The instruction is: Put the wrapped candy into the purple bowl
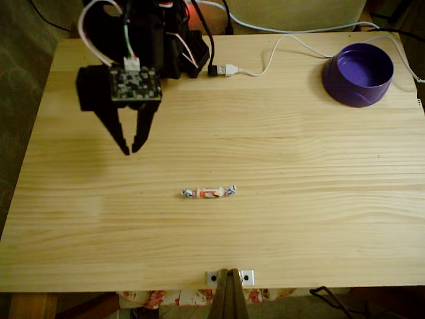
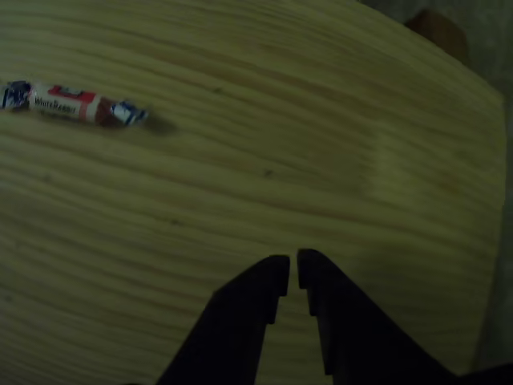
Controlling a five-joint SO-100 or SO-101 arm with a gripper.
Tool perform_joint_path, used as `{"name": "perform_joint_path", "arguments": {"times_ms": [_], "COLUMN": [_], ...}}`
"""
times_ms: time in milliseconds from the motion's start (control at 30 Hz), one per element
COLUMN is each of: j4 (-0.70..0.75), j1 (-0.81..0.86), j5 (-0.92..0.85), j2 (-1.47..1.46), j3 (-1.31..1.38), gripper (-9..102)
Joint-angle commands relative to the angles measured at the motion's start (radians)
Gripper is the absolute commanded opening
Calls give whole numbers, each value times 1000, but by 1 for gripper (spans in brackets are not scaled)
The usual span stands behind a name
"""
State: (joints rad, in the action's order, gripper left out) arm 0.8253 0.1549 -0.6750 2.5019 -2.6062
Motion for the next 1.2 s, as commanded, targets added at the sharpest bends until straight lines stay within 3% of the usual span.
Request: {"name": "perform_joint_path", "arguments": {"times_ms": [0, 400, 733, 900, 1167], "j4": [14, 43, 201, 241, 265], "j1": [-15, -160, -255, -304, -374], "j5": [-58, -310, -552, -560, -517], "j2": [-166, -523, -735, -821, -930], "j3": [244, 534, 736, 793, 873], "gripper": [0, 1, 2, 2, 19]}}
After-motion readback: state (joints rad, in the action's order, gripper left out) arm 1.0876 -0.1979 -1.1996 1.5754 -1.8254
